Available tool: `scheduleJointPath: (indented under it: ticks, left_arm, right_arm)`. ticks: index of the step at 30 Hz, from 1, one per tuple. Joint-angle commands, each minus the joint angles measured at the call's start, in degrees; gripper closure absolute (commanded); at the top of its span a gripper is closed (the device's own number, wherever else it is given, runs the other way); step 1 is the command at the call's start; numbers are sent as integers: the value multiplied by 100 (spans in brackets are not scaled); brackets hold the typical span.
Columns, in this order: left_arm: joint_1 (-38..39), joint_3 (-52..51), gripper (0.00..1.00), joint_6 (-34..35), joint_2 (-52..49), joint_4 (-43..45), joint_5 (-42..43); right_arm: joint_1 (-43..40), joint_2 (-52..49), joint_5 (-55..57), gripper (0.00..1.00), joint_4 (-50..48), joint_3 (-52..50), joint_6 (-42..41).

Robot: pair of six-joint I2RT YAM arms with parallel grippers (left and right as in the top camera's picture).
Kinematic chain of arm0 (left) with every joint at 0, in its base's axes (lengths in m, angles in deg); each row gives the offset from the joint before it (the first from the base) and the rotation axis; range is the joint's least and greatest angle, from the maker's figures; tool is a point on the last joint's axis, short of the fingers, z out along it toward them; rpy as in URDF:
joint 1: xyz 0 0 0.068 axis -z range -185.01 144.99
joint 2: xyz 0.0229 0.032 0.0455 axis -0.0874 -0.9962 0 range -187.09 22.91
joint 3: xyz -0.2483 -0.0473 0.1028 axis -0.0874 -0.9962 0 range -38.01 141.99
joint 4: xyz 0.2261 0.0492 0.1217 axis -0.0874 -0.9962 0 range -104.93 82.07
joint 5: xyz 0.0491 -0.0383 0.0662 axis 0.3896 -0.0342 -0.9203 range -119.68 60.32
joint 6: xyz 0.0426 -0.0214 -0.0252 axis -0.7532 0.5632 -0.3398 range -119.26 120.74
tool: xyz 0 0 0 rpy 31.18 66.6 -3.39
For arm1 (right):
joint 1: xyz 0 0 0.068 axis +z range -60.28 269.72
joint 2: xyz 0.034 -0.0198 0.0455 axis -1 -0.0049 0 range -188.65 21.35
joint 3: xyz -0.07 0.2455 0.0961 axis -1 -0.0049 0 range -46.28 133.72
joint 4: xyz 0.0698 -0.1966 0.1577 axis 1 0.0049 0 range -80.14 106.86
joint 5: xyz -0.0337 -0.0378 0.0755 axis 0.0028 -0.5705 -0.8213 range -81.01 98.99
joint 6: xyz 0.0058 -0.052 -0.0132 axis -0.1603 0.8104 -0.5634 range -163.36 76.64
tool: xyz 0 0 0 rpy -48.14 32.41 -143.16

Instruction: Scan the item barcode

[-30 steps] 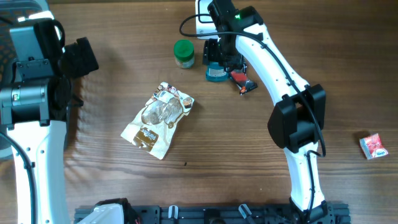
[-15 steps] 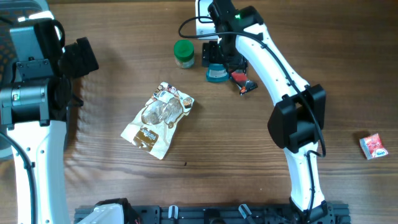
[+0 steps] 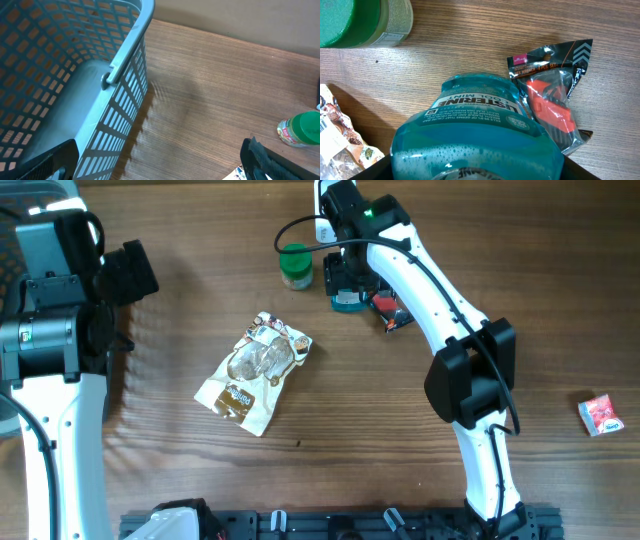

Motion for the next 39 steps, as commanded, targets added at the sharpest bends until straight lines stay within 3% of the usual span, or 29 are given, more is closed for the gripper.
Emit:
scheduleJointPath:
  ticks: [1, 3, 5, 6, 15, 39]
  left_arm:
    - [-37, 33, 0, -28, 68, 13, -33]
    - [-37, 33, 0, -31, 68, 13, -33]
    - [-37, 33, 0, -28, 68, 15, -33]
    - [-37, 35, 0, -31, 68, 13, -33]
    - [-37, 35, 0, -28, 68, 13, -33]
    - [-37, 35, 0, -28, 68, 15, -33]
  right_arm:
    - [13, -48, 118, 39, -17, 52, -107]
    - [13, -48, 120, 39, -20, 52, -105]
    - [7, -48, 122, 13, -22, 52, -107]
    - [7, -48, 120, 7, -31, 52, -136]
    - [-42, -46, 63, 10, 461, 538, -413]
    - [-273, -118, -555, 11, 52, 603, -378]
